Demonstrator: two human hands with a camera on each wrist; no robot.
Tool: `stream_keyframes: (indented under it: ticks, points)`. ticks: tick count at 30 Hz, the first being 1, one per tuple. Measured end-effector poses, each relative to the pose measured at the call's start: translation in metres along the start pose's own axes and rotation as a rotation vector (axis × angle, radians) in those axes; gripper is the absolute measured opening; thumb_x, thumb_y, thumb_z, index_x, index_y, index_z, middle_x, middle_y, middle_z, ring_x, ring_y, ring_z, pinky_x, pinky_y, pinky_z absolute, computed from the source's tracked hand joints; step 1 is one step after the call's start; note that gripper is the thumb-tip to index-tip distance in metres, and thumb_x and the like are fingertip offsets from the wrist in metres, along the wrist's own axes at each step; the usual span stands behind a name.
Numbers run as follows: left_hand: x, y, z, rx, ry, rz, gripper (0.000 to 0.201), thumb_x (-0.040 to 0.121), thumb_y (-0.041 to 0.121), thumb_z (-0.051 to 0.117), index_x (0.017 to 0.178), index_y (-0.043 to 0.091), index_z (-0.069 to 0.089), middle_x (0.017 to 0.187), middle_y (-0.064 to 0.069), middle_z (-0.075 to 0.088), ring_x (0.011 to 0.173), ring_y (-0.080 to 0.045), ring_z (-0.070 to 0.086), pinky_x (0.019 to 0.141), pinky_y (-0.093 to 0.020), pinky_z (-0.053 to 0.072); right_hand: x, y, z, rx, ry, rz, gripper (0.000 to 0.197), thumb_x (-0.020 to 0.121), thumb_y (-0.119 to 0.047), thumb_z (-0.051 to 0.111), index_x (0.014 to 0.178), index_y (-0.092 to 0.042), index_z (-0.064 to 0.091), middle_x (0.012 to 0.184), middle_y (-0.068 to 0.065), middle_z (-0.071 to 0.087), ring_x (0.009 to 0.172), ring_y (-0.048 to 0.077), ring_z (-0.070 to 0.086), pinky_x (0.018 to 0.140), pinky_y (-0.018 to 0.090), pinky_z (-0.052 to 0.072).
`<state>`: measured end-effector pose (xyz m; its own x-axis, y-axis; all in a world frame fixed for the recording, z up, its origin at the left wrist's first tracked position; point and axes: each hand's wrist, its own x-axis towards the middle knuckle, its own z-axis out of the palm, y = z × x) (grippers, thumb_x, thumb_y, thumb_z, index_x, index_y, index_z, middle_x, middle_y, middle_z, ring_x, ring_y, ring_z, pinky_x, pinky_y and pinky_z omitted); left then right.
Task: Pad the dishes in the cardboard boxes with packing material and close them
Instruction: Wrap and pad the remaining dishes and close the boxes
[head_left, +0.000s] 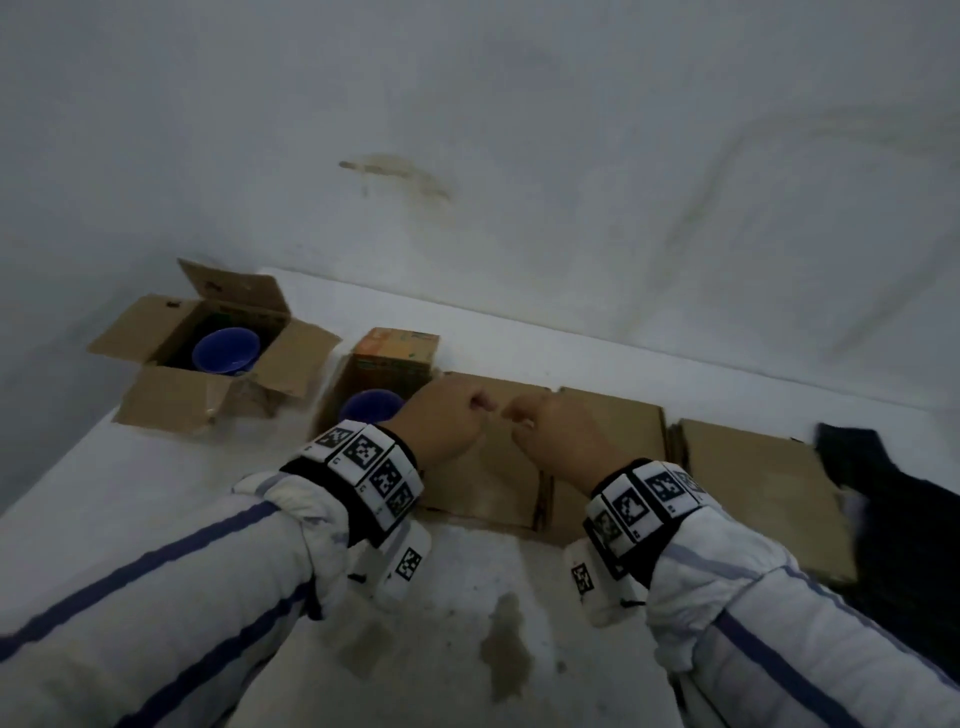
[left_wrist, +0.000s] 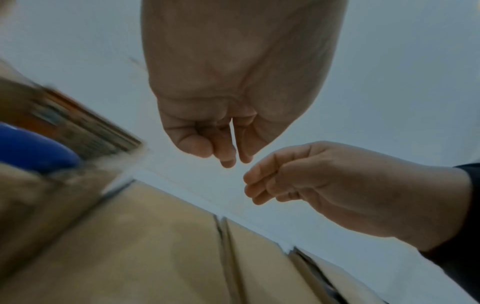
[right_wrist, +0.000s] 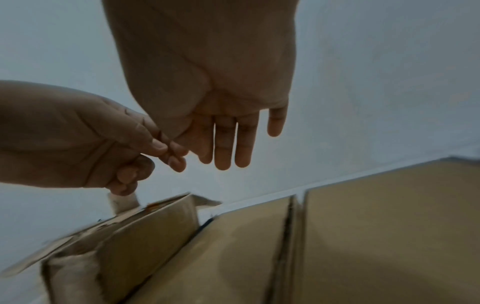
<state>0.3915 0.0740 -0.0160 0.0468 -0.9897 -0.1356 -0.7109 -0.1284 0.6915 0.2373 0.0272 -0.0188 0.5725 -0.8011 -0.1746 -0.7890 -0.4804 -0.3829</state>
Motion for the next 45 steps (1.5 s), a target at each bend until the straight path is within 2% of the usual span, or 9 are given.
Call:
stream_keyframes:
  ticks: [8, 15, 20, 29, 32, 34, 39, 42, 45]
  points:
    - [0.028, 0.145, 0.151, 0.046, -0.322, 0.124, 0.028, 0.092, 0.011, 0.044, 0.114, 0.018, 0.060, 0.123, -0.003, 0.057, 0.109, -0.021, 0.054, 0.084, -0.026, 0.041, -0.106, 0.153, -0.039, 0.115, 0.169, 0.400, 0.025, 0.089, -0.015, 0.048, 0.100, -0.012, 0.070, 0.101, 0.010, 0.068, 0.096, 0.027, 0.061, 0.073, 0.028, 0.042]
    - [0.038, 0.248, 0.246, 0.102, -0.448, 0.201, 0.027, 0.092, 0.009, 0.044, 0.108, 0.016, 0.065, 0.127, -0.010, 0.059, 0.114, -0.026, 0.054, 0.096, -0.032, 0.041, -0.178, 0.267, -0.066, 0.113, 0.239, 0.665, 0.024, 0.089, -0.009, 0.047, 0.100, -0.008, 0.069, 0.112, 0.013, 0.066, 0.105, 0.030, 0.059, 0.085, 0.030, 0.044]
    - [0.036, 0.273, 0.282, 0.160, -0.451, 0.193, 0.029, 0.090, 0.004, 0.045, 0.109, 0.000, 0.068, 0.121, -0.015, 0.063, 0.111, -0.030, 0.057, 0.097, -0.038, 0.046, -0.208, 0.310, -0.049, 0.055, -0.021, 0.818, 0.045, 0.084, -0.029, 0.063, 0.122, -0.008, 0.052, 0.129, 0.016, 0.045, 0.116, 0.036, 0.048, 0.096, 0.038, 0.044]
    - [0.037, 0.259, 0.293, -0.145, -0.454, 0.022, 0.021, 0.084, 0.011, 0.048, 0.098, 0.014, 0.064, 0.102, -0.016, 0.066, 0.090, -0.029, 0.060, 0.090, -0.039, 0.051, -0.215, 0.313, -0.028, -0.051, 0.149, 0.713, 0.024, 0.087, -0.020, 0.053, 0.108, -0.013, 0.064, 0.118, 0.013, 0.047, 0.110, 0.035, 0.047, 0.091, 0.039, 0.045]
    - [0.039, 0.256, 0.284, -0.217, -0.419, -0.007, 0.030, 0.092, 0.012, 0.049, 0.120, 0.009, 0.057, 0.110, -0.016, 0.064, 0.100, -0.030, 0.063, 0.088, -0.036, 0.051, -0.210, 0.305, -0.053, -0.025, 0.262, 0.699, 0.020, 0.080, -0.024, 0.059, 0.094, -0.015, 0.070, 0.110, 0.011, 0.052, 0.106, 0.034, 0.050, 0.088, 0.039, 0.047]
    - [0.037, 0.257, 0.274, -0.393, -0.455, -0.005, 0.032, 0.094, 0.010, 0.050, 0.126, 0.016, 0.046, 0.099, -0.016, 0.061, 0.081, -0.027, 0.064, 0.069, -0.035, 0.053, -0.204, 0.293, -0.075, 0.087, 0.350, 0.681, 0.010, 0.075, -0.027, 0.061, 0.077, -0.019, 0.067, 0.104, 0.008, 0.054, 0.102, 0.031, 0.051, 0.089, 0.041, 0.047]
    - [0.045, 0.244, 0.243, -0.770, -0.453, 0.069, 0.079, 0.077, -0.004, 0.067, 0.141, 0.021, 0.029, 0.115, -0.007, 0.055, 0.085, -0.022, 0.059, 0.055, -0.024, 0.048, -0.182, 0.247, -0.113, 0.450, 0.335, 0.384, 0.016, 0.078, -0.016, 0.060, 0.066, -0.013, 0.050, 0.071, 0.003, 0.052, 0.072, 0.020, 0.050, 0.063, 0.028, 0.039]
    - [0.048, 0.226, 0.215, -0.711, -0.345, 0.053, 0.057, 0.061, 0.021, 0.072, 0.113, 0.008, 0.054, 0.083, -0.008, 0.059, 0.068, -0.019, 0.058, 0.059, -0.030, 0.047, -0.165, 0.214, -0.120, 0.576, 0.325, 0.250, 0.018, 0.081, -0.011, 0.061, 0.068, -0.019, 0.050, 0.068, -0.003, 0.052, 0.067, 0.014, 0.048, 0.063, 0.027, 0.040]
    - [0.042, 0.202, 0.175, -0.669, -0.163, 0.071, 0.036, 0.071, 0.027, 0.073, 0.102, 0.013, 0.061, 0.085, -0.003, 0.064, 0.075, -0.015, 0.060, 0.066, -0.023, 0.049, -0.144, 0.186, -0.115, 0.647, 0.345, 0.158, 0.017, 0.082, -0.012, 0.065, 0.077, -0.025, 0.055, 0.078, -0.006, 0.059, 0.076, 0.013, 0.056, 0.071, 0.028, 0.047]
